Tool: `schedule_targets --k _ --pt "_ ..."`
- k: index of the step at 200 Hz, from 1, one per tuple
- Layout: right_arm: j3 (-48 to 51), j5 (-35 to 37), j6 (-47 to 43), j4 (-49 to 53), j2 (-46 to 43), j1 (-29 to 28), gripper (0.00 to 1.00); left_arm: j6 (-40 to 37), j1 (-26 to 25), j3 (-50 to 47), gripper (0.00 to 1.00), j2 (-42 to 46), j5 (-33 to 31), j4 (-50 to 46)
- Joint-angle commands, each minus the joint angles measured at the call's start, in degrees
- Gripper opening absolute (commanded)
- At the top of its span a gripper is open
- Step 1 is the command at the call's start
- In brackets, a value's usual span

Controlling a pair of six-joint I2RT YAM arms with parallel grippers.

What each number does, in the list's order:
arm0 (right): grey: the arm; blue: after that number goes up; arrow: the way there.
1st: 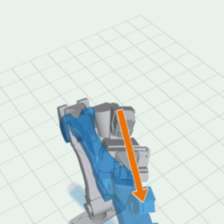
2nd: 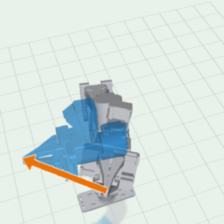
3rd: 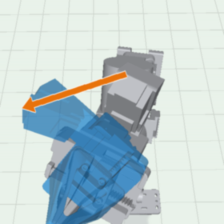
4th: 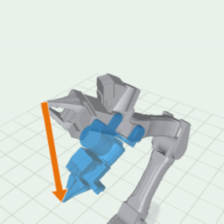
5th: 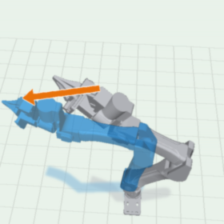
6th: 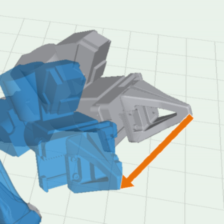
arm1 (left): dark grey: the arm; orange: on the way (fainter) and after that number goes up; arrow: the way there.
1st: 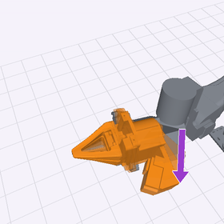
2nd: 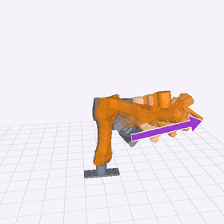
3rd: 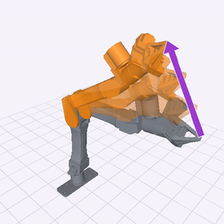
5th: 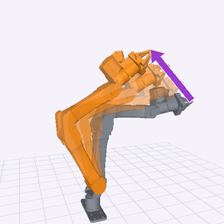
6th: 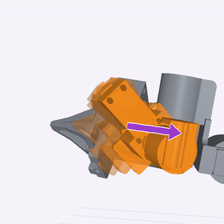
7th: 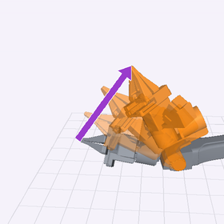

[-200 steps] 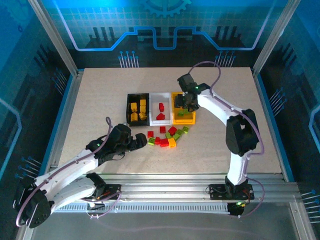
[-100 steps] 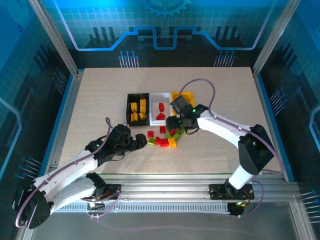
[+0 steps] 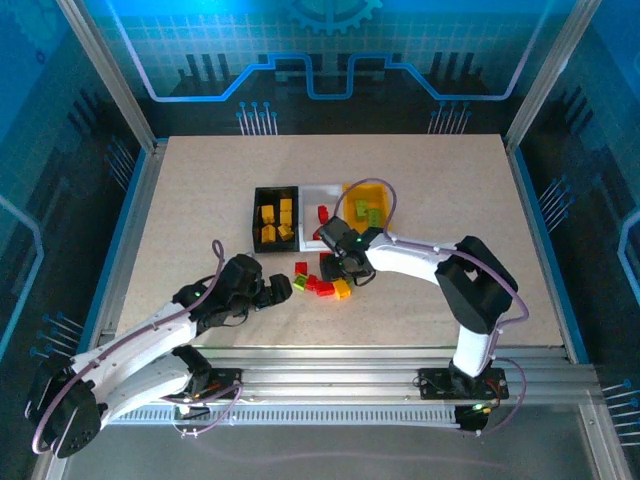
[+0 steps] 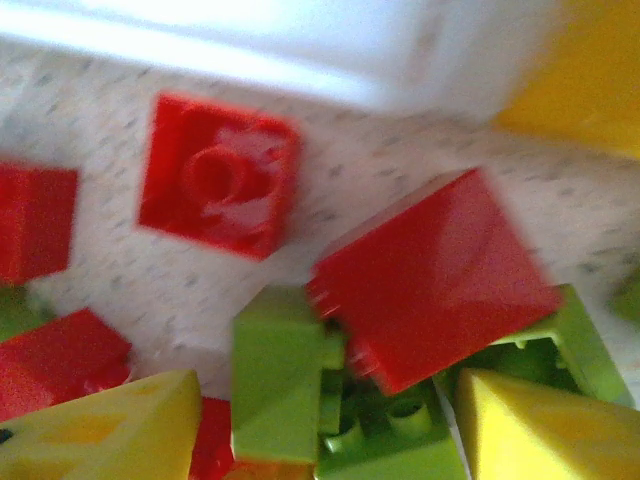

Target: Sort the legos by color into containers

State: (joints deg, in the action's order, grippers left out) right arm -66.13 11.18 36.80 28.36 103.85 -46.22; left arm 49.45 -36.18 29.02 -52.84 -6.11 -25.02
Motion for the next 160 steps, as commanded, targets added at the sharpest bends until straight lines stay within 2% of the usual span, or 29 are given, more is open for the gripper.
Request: schedule_targets --k 1,29,49,86,123,160 --pt "2.02 -2.03 -0.14 3.25 0.83 -3.33 0.63 -0.32 -0.46 -0.8 0.99 0.97 0.18 0.21" --pt "4.92 -1.25 0.28 6.38 -2.84 -8.3 0.63 -0.52 -0.43 -1.06 0.99 1.15 0.14 0.31" --pt "6.68 0.0 1.55 7.91 -7.7 -10.7 0.71 -0.64 -0.44 -1.24 0.99 1.25 0.22 0.4" --pt "7.29 2.66 2.62 9.56 -16.05 -10.3 0.76 -0.93 -0.3 -0.99 0.99 1.08 0.23 1.22" --pt "5.24 1.62 3.26 10.02 -13.31 -4.5 0.75 -0.99 -0.25 -0.6 0.99 -0.29 0.39 1.63" --pt "1.4 1.4 5.83 6.41 -8.41 -3.49 0.73 -0.72 -0.25 -0.97 0.99 -0.06 0.35 1.55"
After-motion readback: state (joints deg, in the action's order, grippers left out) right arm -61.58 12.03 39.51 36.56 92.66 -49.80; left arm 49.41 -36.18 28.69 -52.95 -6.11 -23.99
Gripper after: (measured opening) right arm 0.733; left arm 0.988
